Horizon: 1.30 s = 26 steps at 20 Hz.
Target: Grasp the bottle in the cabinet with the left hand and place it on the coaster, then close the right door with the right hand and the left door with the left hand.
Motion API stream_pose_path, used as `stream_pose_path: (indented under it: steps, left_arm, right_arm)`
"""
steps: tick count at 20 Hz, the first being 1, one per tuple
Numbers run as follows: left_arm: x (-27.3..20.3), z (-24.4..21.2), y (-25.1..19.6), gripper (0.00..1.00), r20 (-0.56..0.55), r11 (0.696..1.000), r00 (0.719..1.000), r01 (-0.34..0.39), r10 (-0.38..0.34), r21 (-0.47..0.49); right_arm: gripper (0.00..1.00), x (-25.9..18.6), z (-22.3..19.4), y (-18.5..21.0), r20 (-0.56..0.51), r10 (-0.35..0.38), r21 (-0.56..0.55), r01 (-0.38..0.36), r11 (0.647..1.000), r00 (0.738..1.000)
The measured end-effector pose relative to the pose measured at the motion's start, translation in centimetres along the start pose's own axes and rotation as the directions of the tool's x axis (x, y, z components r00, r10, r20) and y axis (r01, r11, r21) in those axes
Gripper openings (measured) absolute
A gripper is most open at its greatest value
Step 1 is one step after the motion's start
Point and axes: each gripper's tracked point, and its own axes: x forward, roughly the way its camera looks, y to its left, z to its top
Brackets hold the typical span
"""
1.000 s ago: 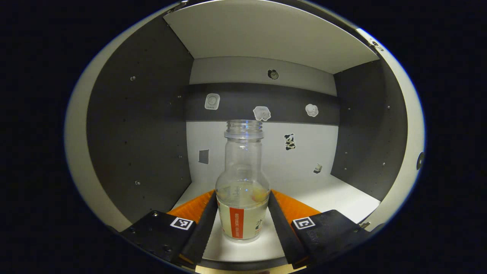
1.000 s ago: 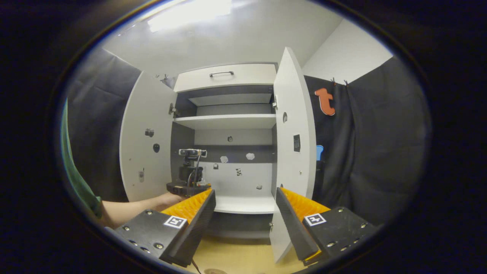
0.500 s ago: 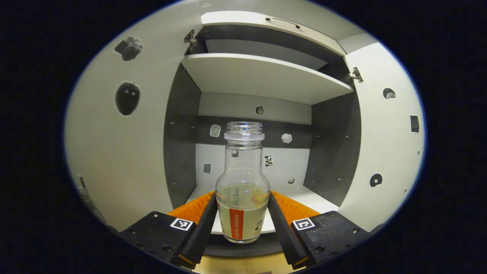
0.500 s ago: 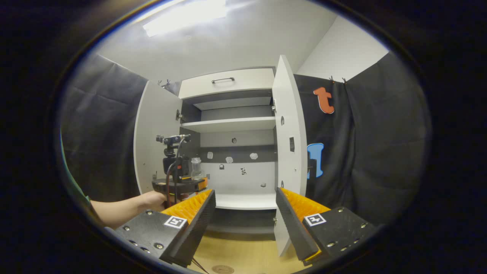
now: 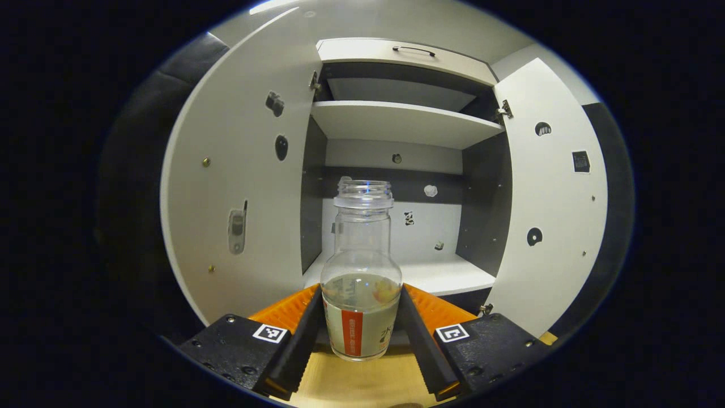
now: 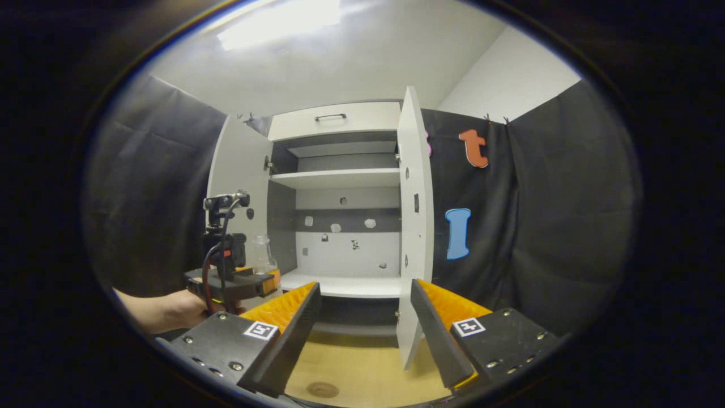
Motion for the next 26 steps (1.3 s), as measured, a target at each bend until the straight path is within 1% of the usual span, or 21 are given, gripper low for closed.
stream_pose_path:
  steps: [2, 6, 7, 8, 11, 13, 14, 15, 18, 19, 20, 22, 23, 24, 25, 26]
  left_arm:
    - [-1.4, -2.9, -0.8, 0.81, -0.017, 1.0, 1.0, 0.008, -0.008, -0.01]
    - [-4.0, -10.7, -2.7, 0.8, -0.069, 0.999, 0.997, 0.037, -0.038, -0.015]
    - [-4.6, -13.0, -3.2, 0.8, -0.088, 0.999, 0.995, 0.047, -0.047, -0.008]
    - [-5.1, -14.8, -3.6, 0.81, -0.099, 0.998, 0.993, 0.058, -0.058, 0.0]
    - [-6.5, -20.7, -4.9, 0.81, -0.148, 0.996, 0.985, 0.087, -0.088, -0.014]
    - [-7.2, -24.1, -5.0, 0.81, -0.19, 0.997, 0.979, 0.075, -0.074, -0.003]
    - [-7.5, -25.2, -5.3, 0.81, -0.19, 0.996, 0.978, 0.086, -0.083, 0.004]
    - [-7.5, -26.4, -5.8, 0.81, -0.191, 0.995, 0.977, 0.097, -0.093, 0.011]
    - [-7.8, -30.0, -7.3, 0.81, -0.21, 0.99, 0.969, 0.139, -0.131, 0.021]
    - [-8.1, -31.3, -8.2, 0.81, -0.222, 0.986, 0.962, 0.167, -0.158, 0.02]
    - [-8.2, -32.2, -9.4, 0.81, -0.23, 0.978, 0.952, 0.208, -0.2, 0.011]
    - [-9.0, -34.8, -10.8, 0.81, -0.28, 0.968, 0.928, 0.251, -0.244, -0.012]
    - [-9.2, -35.7, -11.0, 0.81, -0.301, 0.966, 0.921, 0.26, -0.249, -0.003]
    - [-9.1, -34.9, -11.2, 0.82, -0.245, 0.961, 0.934, 0.275, -0.259, 0.03]
    - [-8.9, -34.5, -12.1, 0.83, -0.22, 0.951, 0.932, 0.306, -0.289, 0.049]
    - [-9.1, -35.1, -12.4, 0.81, -0.244, 0.942, 0.925, 0.322, -0.292, 0.092]
  right_arm:
    - [0.96, -0.7, -1.0, 0.1, -0.015, 0.009, 0.01, -0.008, 1.0, 1.0]
    - [0.96, -1.4, -3.8, 0.0, -0.075, 0.007, 0.012, -0.006, 1.0, 0.997]
    - [0.94, -1.3, -4.5, -0.2, -0.093, -0.006, 0.006, 0.007, 1.0, 0.996]
    - [0.97, -1.2, -4.8, -0.5, -0.106, -0.018, 0.003, 0.019, 1.0, 0.994]
    - [0.97, -0.5, -5.0, -0.3, -0.109, -0.026, 0.01, 0.027, 1.0, 0.994]
    - [0.96, 0.1, -5.2, 0.3, -0.117, -0.016, 0.049, 0.022, 0.999, 0.993]
    - [0.94, 0.5, -5.3, 0.4, -0.118, -0.013, 0.054, 0.02, 0.998, 0.993]
    - [0.97, 0.8, -5.5, 0.6, -0.117, -0.009, 0.053, 0.016, 0.998, 0.993]
    - [0.97, 2.2, -6.7, 0.9, -0.127, 0.0, 0.041, 0.005, 0.999, 0.992]
    - [0.96, 2.8, -7.0, 1.0, -0.127, 0.003, 0.043, 0.003, 0.999, 0.992]
    - [0.96, 3.4, -7.3, 1.1, -0.127, 0.005, 0.045, 0.001, 0.999, 0.992]
    - [0.97, 4.5, -8.4, 1.5, -0.148, 0.006, 0.061, 0.003, 0.998, 0.989]
    - [0.94, 5.1, -8.9, 1.6, -0.163, 0.0, 0.063, 0.011, 0.998, 0.987]
    - [0.97, 5.5, -9.3, 1.6, -0.177, -0.007, 0.061, 0.018, 0.998, 0.984]
    - [0.97, 5.9, -9.4, 1.6, -0.186, -0.011, 0.057, 0.022, 0.998, 0.983]
    - [0.97, 6.1, -9.4, 1.7, -0.188, -0.01, 0.055, 0.02, 0.998, 0.982]
